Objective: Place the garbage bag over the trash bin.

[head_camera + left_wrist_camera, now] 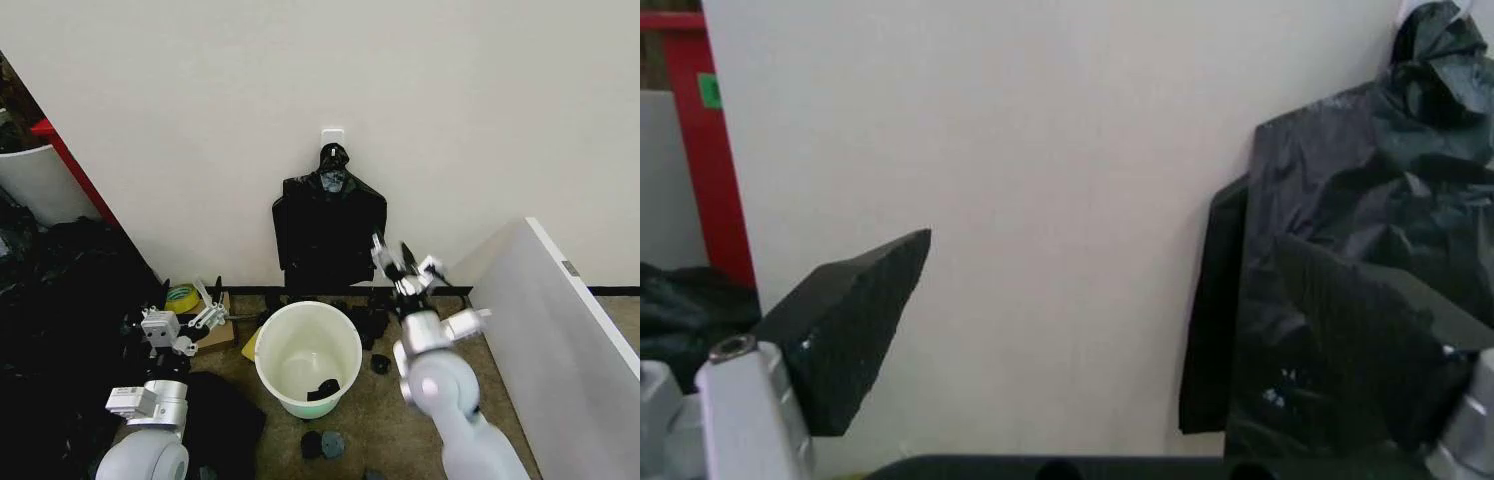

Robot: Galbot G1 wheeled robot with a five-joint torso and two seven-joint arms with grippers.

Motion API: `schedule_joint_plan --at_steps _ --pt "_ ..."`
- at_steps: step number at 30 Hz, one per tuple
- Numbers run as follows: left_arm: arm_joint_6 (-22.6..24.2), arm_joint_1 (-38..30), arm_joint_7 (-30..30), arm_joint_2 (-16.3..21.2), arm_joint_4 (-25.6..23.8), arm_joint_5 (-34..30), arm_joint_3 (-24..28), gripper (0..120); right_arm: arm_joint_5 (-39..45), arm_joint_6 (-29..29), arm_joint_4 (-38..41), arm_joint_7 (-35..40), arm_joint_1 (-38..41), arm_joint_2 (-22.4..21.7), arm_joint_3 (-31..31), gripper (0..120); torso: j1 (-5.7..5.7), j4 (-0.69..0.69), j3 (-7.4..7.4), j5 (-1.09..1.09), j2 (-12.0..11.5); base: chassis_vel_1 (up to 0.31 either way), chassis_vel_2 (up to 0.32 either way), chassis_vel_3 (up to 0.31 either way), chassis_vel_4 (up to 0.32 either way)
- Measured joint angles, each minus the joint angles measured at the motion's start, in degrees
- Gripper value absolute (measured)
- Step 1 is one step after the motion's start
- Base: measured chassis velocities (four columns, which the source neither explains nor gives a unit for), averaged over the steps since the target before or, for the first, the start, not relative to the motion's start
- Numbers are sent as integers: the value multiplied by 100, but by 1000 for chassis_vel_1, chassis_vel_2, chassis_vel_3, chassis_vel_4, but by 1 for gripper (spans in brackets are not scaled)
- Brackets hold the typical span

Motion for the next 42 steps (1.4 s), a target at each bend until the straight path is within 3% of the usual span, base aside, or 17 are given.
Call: schedule_joint_plan --at_steps 11,20,32,42 --pt "-58 14 -88 31 26 7 -22 100 337 -102 -830 -2 760 859 -114 100 0 -1 0 0 0 0 0 0 0" --pt "-74 17 -104 13 81 36 -15 100 156 -38 -1385 -128 1136 881 -25 98 0 -1 0 1 0 0 0 0 0" --pt "-114 69 -119 -82 152 143 -2 100 147 20 -1443 -316 1233 919 -87 50 0 1 -1 2 0 0 0 0 0" --pt "-125 113 -122 -86 175 192 -2 100 153 20 -1477 -362 1357 904 -18 17 0 -1 -1 2 0 0 0 0 0"
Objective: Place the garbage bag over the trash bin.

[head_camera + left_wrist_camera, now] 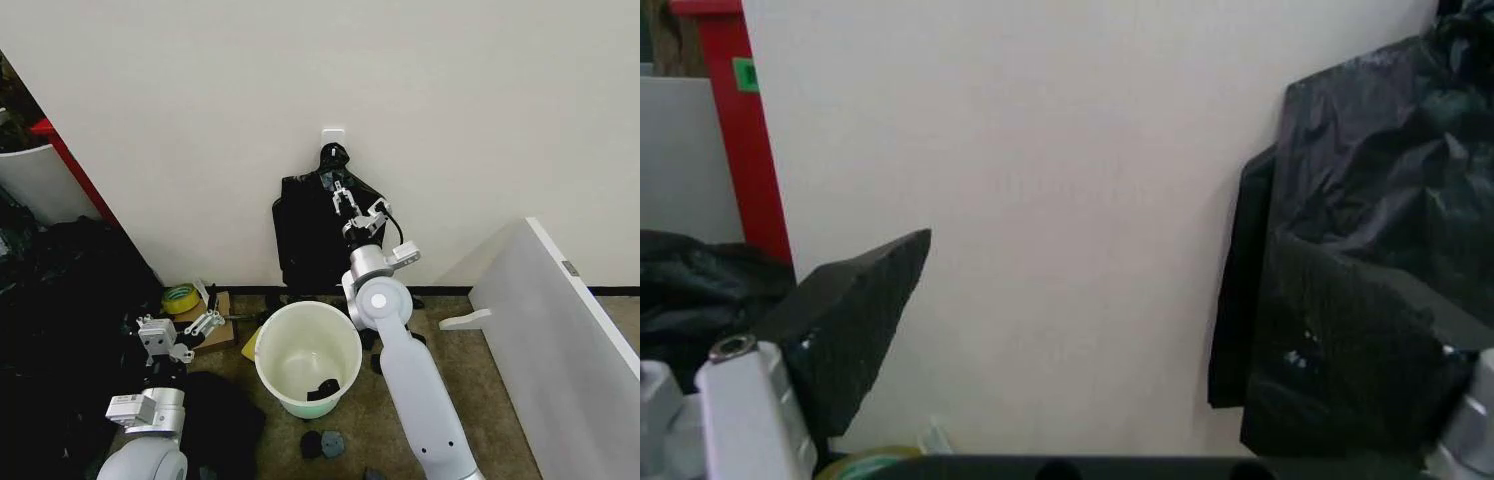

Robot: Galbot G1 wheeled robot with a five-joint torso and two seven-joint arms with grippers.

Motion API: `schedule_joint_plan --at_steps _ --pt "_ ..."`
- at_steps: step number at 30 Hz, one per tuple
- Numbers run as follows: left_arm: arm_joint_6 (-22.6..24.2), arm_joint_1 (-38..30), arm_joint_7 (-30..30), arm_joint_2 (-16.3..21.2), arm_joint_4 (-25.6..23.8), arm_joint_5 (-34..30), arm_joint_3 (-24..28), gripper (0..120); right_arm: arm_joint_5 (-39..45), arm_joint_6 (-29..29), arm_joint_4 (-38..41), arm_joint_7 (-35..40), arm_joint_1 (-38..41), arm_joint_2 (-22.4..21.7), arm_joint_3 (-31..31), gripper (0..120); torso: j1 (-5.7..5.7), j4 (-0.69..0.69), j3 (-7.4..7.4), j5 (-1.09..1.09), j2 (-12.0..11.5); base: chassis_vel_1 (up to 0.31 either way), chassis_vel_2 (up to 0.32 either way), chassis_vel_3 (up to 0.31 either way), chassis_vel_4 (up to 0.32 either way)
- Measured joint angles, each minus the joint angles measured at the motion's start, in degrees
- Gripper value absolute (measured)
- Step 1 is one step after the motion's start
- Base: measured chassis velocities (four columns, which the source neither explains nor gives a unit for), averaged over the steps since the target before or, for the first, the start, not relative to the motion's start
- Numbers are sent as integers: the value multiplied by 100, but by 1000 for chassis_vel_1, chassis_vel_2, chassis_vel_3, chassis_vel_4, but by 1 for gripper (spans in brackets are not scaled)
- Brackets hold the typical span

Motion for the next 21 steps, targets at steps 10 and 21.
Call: schedule_joint_plan --at_steps 10,21 --pt "-68 57 -7 -30 31 91 14 100 -59 5 49 -140 -71 -11 -64 0 0 0 0 -1 0 0 0 0 0" --pt "-91 74 -36 -26 49 96 2 100 -155 178 224 -306 -402 -16 -230 0 0 0 0 -1 0 0 0 0 0"
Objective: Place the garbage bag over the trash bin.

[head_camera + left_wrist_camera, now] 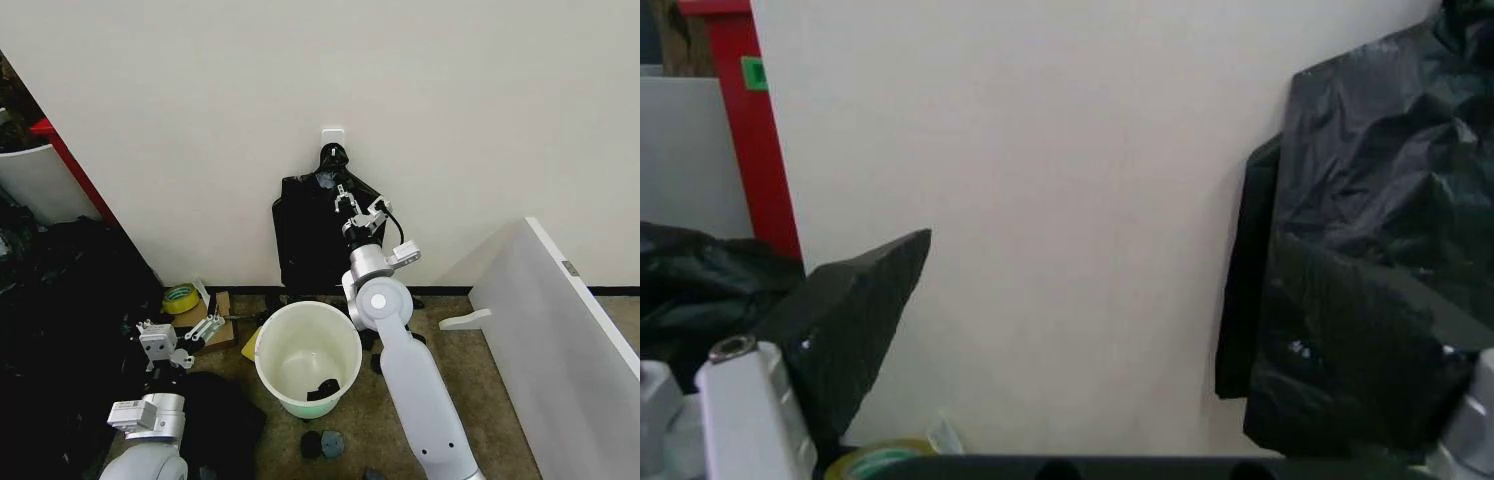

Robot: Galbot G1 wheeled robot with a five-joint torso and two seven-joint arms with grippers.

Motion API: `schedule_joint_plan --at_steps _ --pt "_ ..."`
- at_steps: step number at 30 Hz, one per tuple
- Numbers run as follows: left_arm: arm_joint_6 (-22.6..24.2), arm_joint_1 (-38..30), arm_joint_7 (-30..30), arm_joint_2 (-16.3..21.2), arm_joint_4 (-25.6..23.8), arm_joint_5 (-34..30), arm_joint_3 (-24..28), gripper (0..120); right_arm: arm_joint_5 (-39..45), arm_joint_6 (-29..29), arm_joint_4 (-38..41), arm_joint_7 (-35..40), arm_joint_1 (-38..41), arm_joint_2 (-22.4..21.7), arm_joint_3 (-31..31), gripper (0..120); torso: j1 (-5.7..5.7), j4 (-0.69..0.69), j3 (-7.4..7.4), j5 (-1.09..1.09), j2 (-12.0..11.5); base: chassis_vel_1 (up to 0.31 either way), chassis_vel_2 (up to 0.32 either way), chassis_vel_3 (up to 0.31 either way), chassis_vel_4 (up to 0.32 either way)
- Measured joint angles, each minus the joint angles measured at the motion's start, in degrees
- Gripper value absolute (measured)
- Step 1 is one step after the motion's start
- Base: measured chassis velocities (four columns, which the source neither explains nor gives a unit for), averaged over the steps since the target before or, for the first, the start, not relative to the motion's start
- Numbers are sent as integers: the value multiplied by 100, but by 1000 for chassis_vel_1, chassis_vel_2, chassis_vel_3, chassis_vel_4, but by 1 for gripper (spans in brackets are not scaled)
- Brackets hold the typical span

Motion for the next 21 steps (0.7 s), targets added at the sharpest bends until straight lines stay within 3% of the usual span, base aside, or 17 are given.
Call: schedule_joint_plan --at_steps 7,21 --pt "-17 -22 -24 1 57 -2 31 100 -232 190 404 -363 -756 -136 -275 0 0 1 0 1 0 0 0 0 0" --pt "-18 -55 -23 30 99 14 131 100 -1713 754 653 -1367 -2225 -1502 -836 0 -1 0 0 0 0 0 0 0 0"
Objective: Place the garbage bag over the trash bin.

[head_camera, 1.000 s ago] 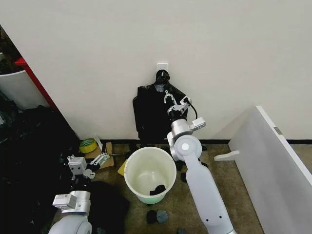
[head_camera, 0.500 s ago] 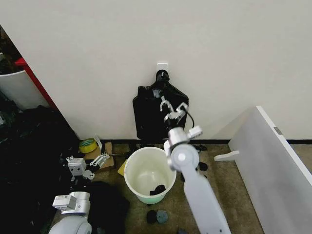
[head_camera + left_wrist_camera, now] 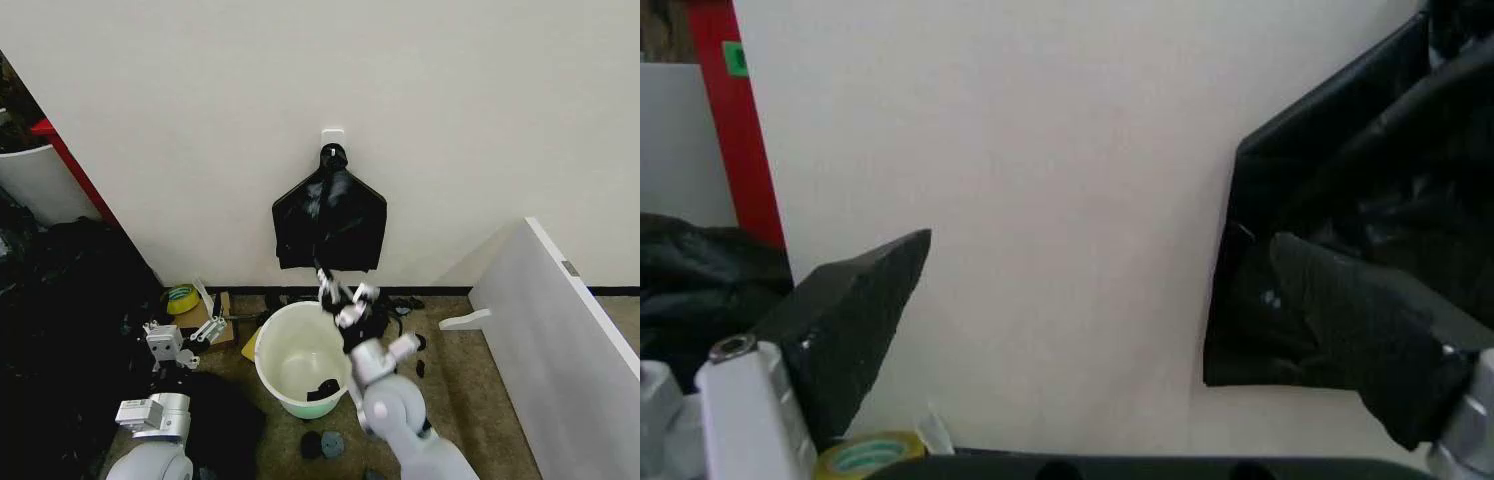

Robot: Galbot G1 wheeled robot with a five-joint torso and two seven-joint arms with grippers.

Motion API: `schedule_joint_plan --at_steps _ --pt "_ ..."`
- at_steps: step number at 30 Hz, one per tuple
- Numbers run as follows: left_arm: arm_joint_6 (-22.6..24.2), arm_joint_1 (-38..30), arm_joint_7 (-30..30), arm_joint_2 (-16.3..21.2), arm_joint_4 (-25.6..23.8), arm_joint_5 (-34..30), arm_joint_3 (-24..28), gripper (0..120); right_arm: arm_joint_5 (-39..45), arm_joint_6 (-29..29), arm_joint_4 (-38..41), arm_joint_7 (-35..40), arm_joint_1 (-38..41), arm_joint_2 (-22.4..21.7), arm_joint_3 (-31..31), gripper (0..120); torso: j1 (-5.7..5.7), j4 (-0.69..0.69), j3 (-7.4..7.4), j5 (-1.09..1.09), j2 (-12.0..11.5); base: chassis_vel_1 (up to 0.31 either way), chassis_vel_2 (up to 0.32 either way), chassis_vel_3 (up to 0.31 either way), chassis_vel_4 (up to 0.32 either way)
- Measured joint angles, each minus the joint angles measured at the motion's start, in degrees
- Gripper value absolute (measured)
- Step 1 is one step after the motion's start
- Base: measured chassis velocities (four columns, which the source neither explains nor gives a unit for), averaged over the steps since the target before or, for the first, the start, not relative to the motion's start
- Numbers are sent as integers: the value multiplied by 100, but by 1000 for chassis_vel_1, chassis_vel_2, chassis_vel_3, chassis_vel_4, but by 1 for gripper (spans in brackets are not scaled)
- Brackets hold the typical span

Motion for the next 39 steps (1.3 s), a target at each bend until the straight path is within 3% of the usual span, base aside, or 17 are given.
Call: schedule_joint_plan --at_steps 12,25,37,39 --pt "-1 -28 3 -13 -6 -3 12 100 -864 483 -492 -866 -507 -462 -9 0 1 0 0 1 0 0 0 0 0" --pt "-6 -36 12 -29 -4 -2 16 100 -1714 1158 -1312 -2365 -568 -389 442 0 1 0 1 -1 0 0 0 0 0" --pt "-8 -56 15 -43 21 0 15 100 -1649 1343 -1312 -2321 -385 -268 577 0 1 0 1 1 0 0 0 0 0" --pt "-8 -67 15 -44 35 0 16 100 -1919 1578 -1312 -2287 -392 -304 644 7 1 0 1 0 0 0 0 0 0"
